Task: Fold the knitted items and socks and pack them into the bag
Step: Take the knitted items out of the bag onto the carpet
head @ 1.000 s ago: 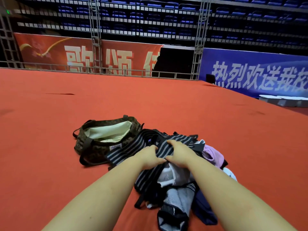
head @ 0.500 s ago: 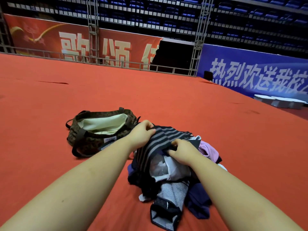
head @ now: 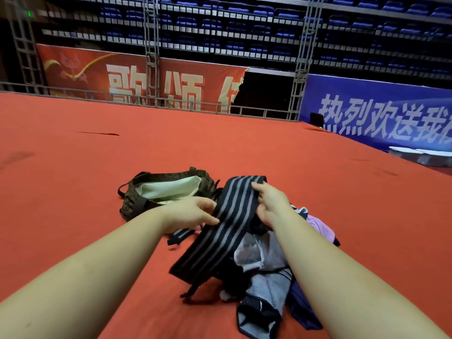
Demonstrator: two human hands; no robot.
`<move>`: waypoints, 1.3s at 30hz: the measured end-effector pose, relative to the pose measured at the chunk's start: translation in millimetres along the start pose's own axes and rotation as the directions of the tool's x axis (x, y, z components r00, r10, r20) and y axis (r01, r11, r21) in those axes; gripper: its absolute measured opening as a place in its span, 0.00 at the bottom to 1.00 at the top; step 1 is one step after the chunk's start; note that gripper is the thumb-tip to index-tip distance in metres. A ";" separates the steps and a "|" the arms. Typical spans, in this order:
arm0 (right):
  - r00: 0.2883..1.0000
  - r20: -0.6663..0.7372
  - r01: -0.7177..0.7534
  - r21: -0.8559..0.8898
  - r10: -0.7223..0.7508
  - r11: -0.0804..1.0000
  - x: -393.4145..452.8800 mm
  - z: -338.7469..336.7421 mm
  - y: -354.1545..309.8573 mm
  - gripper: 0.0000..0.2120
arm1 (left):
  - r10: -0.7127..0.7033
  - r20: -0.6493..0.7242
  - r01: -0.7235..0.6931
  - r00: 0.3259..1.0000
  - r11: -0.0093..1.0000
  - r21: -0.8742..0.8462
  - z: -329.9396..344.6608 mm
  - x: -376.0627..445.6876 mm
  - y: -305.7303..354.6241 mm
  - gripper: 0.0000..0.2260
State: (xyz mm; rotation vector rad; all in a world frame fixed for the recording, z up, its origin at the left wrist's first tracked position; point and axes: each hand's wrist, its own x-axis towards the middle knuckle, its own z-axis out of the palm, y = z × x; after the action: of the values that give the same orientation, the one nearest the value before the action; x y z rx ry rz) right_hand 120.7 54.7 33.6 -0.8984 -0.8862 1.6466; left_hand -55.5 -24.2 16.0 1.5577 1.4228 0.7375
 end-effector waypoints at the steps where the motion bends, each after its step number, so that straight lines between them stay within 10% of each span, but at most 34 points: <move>1: 0.998 0.063 0.010 -0.031 -0.008 0.999 -6.2 6.0 -2.2 0.11 | -0.033 0.059 0.038 0.998 0.996 -0.085 0.0 -3.9 -0.8 0.08; 6: 0.903 0.416 -0.021 -0.209 0.109 0.978 -40.9 26.6 3.5 0.20 | -0.014 -0.063 -0.041 0.998 0.626 -0.779 -5.7 -15.8 16.4 0.22; 9: 0.848 0.493 0.007 -0.379 0.196 0.925 -56.7 30.3 14.8 0.19 | -0.170 -0.248 -0.153 0.954 0.437 -0.886 -9.4 -21.2 23.2 0.23; 15: 0.811 0.505 -0.033 -0.467 0.297 0.884 -78.4 28.5 25.3 0.09 | -0.030 -0.319 -0.229 0.947 0.630 -0.742 0.9 -53.8 16.1 0.10; 18: 0.831 0.539 0.021 -0.281 0.140 0.959 -83.5 31.8 22.5 0.20 | 0.081 -0.239 -0.203 0.968 0.810 -0.550 19.5 -72.2 4.8 0.09; 22: 0.903 0.416 0.198 -0.188 -0.104 0.962 -98.8 33.4 34.4 0.10 | 0.070 -0.195 -0.147 0.978 0.898 -0.414 38.9 -89.4 -14.6 0.08; 31: 0.897 0.399 0.379 -0.470 -0.191 0.797 -120.5 23.4 63.1 0.11 | 0.048 -0.370 -0.223 0.928 0.867 -0.446 60.8 -99.8 -19.9 0.10; 39: 0.827 0.492 0.206 -0.716 0.273 0.667 -123.2 -15.4 118.5 0.06 | -0.184 -0.681 -0.381 0.709 0.713 -0.589 60.1 -105.4 -24.3 0.08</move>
State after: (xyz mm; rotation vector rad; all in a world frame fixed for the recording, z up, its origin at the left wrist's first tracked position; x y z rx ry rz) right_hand 109.7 -87.9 -61.2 -0.9568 -2.1027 1.5951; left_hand -31.9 -140.7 -18.4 0.7353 1.2849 1.8633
